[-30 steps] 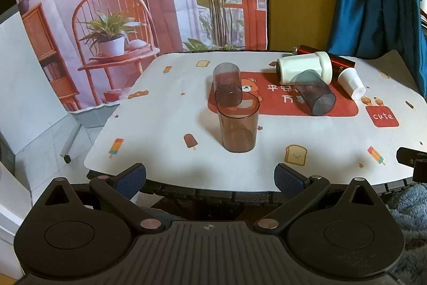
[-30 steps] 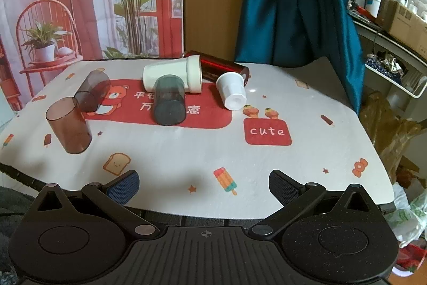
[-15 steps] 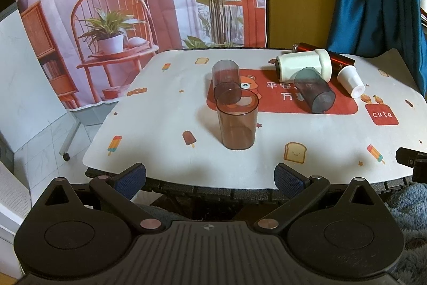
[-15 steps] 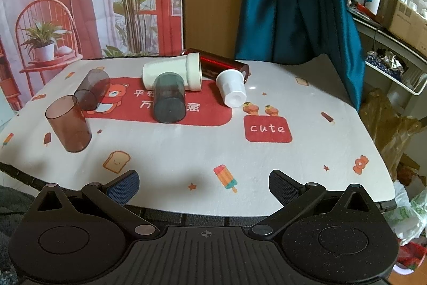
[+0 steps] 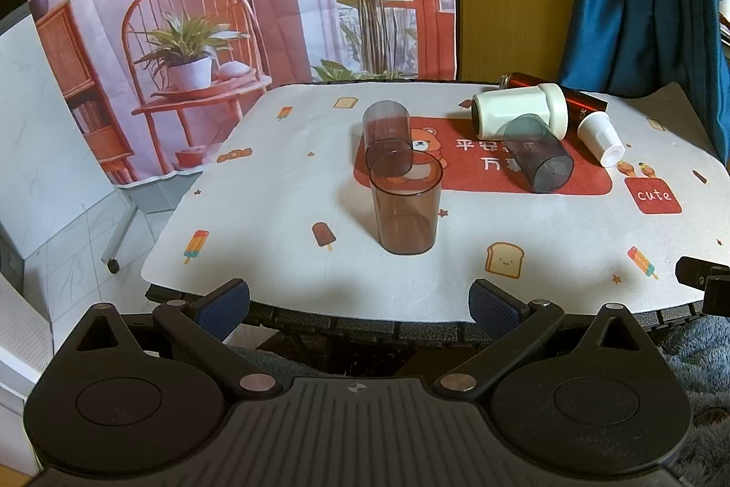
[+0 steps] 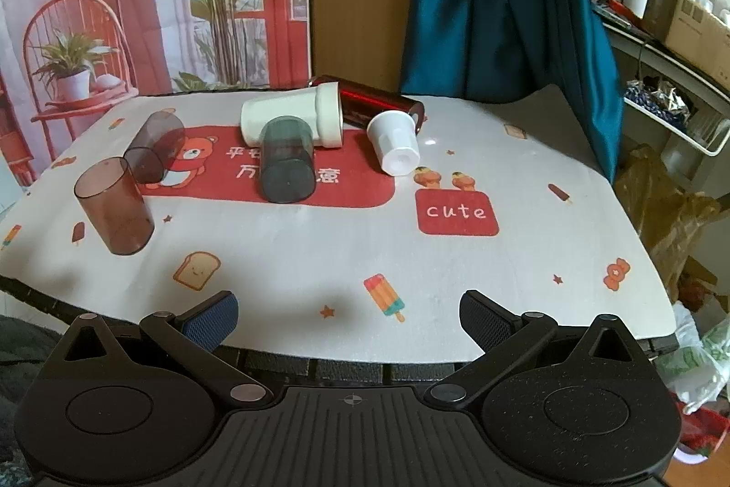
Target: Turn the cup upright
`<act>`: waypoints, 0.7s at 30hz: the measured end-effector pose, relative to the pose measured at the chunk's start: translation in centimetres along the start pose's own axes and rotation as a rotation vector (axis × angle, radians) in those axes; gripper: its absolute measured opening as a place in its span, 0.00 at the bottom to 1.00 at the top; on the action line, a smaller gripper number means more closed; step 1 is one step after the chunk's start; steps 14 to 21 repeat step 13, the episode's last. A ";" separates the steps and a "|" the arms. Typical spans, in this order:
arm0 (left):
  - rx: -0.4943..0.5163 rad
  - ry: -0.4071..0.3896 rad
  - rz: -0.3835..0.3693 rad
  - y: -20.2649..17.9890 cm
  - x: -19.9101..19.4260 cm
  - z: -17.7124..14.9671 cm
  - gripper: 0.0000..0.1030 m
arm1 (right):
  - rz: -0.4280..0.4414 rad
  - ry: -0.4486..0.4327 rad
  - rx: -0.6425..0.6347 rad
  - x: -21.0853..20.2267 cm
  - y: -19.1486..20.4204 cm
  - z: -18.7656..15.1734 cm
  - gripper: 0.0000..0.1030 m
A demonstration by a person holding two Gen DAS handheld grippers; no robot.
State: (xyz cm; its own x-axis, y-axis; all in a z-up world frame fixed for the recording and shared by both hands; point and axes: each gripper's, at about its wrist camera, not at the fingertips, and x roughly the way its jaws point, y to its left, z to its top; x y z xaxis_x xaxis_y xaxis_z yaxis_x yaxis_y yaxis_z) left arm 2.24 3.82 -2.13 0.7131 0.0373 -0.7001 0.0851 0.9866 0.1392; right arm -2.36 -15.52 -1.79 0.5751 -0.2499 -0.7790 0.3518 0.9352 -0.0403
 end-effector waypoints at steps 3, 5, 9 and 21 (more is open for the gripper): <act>0.001 0.000 0.000 0.0 0.0 0.0 1.00 | -0.001 0.003 0.001 0.0 0.0 0.0 1.00; 0.000 -0.001 -0.001 0.0 0.0 0.0 1.00 | -0.001 0.006 0.003 0.1 -0.1 -0.1 1.00; -0.006 -0.004 -0.005 0.1 0.0 -0.4 1.00 | -0.002 0.010 0.007 0.1 -0.1 -0.1 1.00; -0.007 -0.001 -0.006 0.1 0.1 -0.5 1.00 | -0.002 0.010 0.006 0.1 -0.1 -0.1 1.00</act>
